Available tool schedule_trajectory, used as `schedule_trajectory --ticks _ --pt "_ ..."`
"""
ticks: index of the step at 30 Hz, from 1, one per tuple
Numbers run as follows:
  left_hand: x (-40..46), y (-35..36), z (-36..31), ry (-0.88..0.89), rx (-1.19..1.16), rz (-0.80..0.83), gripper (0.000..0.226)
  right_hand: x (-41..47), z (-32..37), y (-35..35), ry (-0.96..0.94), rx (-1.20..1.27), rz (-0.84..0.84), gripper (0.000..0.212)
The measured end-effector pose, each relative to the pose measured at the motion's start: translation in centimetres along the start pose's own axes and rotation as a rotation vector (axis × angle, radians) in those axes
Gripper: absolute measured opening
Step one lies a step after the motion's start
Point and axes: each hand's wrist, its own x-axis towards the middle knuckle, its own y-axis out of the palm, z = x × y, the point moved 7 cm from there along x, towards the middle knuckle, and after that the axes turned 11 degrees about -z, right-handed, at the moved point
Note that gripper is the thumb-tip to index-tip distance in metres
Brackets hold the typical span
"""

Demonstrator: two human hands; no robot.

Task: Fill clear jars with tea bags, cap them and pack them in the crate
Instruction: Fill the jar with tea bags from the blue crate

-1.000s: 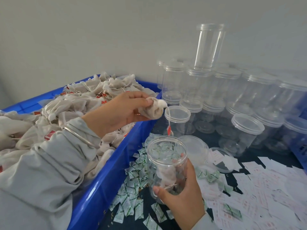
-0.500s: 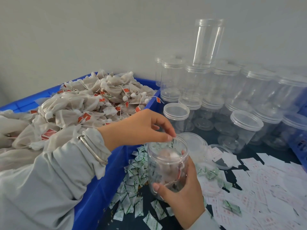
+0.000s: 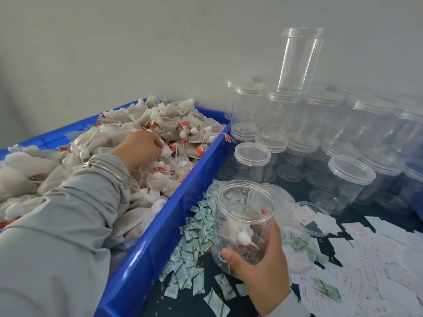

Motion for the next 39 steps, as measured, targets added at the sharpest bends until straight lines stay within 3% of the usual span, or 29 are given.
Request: schedule_trajectory --ticks 2,5,8,24,29,32,36,39 --pt "-0.4 1.8 0.0 0.063 0.132 0.151 0.017 0.0 -0.1 0.0 0.009 -0.01 -0.001 0.091" --pt "-1.3 4.0 -0.3 0.098 0.242 0.344 0.032 -0.1 -0.1 0.0 0.012 -0.02 0.005 0.091" --pt "-1.5 4.4 -0.2 0.078 0.275 0.407 0.024 -0.1 -0.2 0.0 0.016 -0.021 0.013 0.091" --pt "-0.7 3.2 -0.3 0.089 0.187 0.178 0.03 -0.3 -1.4 0.0 0.078 0.02 0.036 0.099" --pt "-0.8 1.3 -2.0 0.11 -0.19 -0.04 0.026 -0.2 -1.2 0.0 0.069 0.003 0.03 0.096" --pt "-1.5 0.3 -3.7 0.048 -0.508 -0.051 0.02 -0.3 -1.1 0.1 0.071 0.001 0.036 0.097" --pt "-4.1 0.3 -7.7 -0.032 -1.124 0.308 0.007 -0.2 -1.0 0.0 0.078 -0.007 0.022 0.094" --pt "-6.4 0.3 -10.4 0.011 -1.331 0.542 0.004 -0.1 -0.9 -0.1 0.086 -0.018 0.022 0.096"
